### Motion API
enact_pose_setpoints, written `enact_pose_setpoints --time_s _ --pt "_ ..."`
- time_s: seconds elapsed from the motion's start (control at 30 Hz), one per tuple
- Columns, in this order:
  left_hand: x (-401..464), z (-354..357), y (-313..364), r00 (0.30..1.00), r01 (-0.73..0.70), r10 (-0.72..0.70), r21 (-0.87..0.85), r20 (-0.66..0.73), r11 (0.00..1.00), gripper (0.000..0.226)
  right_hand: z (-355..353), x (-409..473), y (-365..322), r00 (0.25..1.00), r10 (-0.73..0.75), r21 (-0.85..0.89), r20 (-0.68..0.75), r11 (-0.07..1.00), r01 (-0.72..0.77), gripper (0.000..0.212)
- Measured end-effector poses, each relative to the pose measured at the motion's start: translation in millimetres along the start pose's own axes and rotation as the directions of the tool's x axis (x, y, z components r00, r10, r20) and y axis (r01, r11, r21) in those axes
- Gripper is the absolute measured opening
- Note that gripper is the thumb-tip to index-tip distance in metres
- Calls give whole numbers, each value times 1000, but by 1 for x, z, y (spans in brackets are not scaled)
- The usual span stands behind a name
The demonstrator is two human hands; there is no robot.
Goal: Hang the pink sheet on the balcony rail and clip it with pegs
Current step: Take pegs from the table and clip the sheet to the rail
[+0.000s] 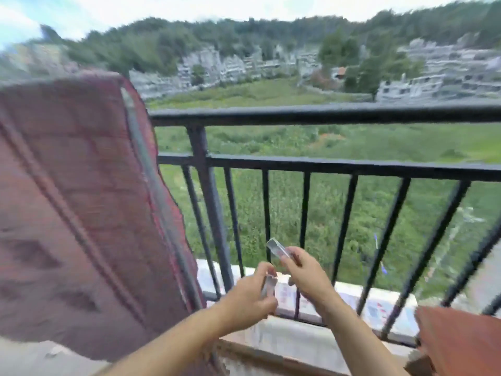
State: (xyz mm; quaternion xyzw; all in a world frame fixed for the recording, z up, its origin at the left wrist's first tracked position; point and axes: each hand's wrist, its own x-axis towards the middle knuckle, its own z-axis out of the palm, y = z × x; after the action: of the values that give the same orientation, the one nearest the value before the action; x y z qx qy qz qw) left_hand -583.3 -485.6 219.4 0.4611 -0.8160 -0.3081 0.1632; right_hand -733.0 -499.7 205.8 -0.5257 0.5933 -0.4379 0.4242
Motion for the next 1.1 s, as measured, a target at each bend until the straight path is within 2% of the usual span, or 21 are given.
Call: enact_pose_setpoints --time_s 0.1,0.2,0.27,0.33,0.4,0.43,0.47,0.5,0.53,0.63,0.7,0.77,0.83,0.93,1.03,1.1 --pt "-43 -66 0 961 -32 16 -52 -277 998 17 48 9 -59 990 -107 255 88 964 82 7" --pt "-73 -130 12 854 -112 76 -39 -515 993 13 83 8 -113 965 -186 438 184 894 89 12" --pt "-84 -176 25 776 -140 162 84 -610 987 9 99 5 -145 938 -273 525 212 842 127 12" --pt "-85 -222 37 659 -127 294 283 -692 951 11 106 4 -176 914 -358 591 188 785 186 13" --pt "-80 -262 51 557 -103 426 450 -713 887 14 103 5 -201 894 -428 644 131 723 252 14" --pt "-76 -279 58 529 -93 488 524 -694 847 16 99 6 -212 885 -455 653 102 702 285 14" --pt "-72 -295 66 528 -86 545 598 -651 797 21 93 6 -221 877 -475 648 76 692 319 14" --pt "-67 -309 73 562 -73 577 659 -593 748 29 88 7 -227 869 -491 634 57 690 349 15" --pt "-62 -320 79 628 -58 572 701 -527 710 39 83 7 -231 864 -501 612 43 697 373 15" --pt "-47 -343 90 862 5 386 767 -328 641 53 71 11 -233 861 -507 498 34 756 425 12" --pt "-35 -350 92 941 20 256 795 -219 606 44 65 14 -233 864 -503 438 36 785 439 14" --pt "-24 -353 91 947 -15 257 772 -193 635 27 59 17 -232 866 -497 405 50 803 437 16" --pt "-18 -352 89 920 -52 315 724 -233 688 13 52 20 -231 876 -478 377 66 825 421 17" --pt "-14 -349 92 894 -56 356 721 -272 691 14 46 25 -231 878 -473 331 71 842 426 16" --pt "-10 -348 99 870 -59 410 769 -274 637 13 40 27 -241 854 -519 302 43 821 484 16" --pt "-6 -349 103 859 -97 439 757 -264 646 11 33 26 -249 830 -558 265 15 803 534 14"
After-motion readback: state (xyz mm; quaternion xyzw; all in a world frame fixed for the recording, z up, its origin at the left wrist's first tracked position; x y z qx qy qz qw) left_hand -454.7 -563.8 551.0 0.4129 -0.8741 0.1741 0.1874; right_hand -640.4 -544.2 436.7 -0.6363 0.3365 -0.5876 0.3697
